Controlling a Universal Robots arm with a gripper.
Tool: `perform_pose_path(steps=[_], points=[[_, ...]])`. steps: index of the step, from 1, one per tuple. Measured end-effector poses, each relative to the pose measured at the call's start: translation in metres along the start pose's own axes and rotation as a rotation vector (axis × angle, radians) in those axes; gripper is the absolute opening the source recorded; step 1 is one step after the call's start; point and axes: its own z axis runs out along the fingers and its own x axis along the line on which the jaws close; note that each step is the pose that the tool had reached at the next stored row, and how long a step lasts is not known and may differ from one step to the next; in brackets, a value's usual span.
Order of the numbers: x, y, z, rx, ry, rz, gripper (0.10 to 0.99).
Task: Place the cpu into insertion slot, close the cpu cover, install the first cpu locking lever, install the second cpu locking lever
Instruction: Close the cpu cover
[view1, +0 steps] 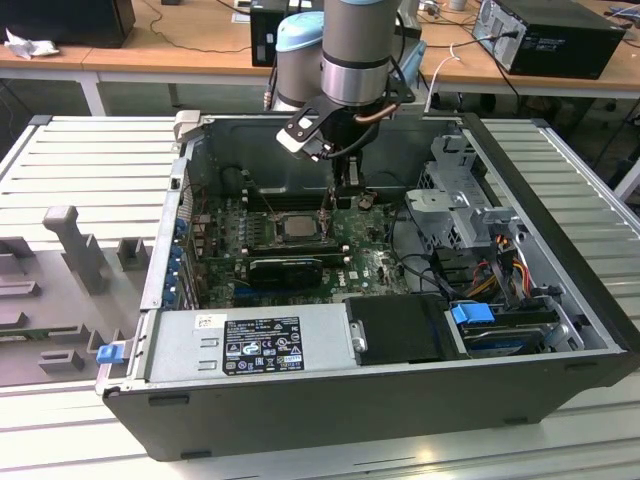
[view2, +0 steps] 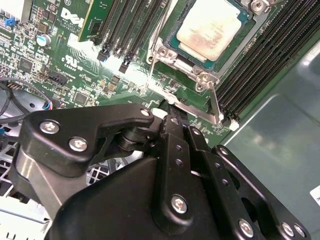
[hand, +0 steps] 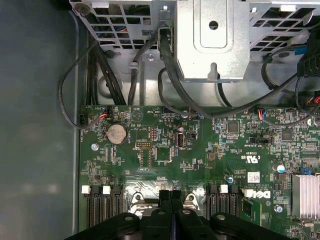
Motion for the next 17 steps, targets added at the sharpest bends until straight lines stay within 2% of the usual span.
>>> perform_pose_path(steps=[17], points=[[0.0000,-0.0025,-0.0001,0.000,0.0000,0.000,0.106]])
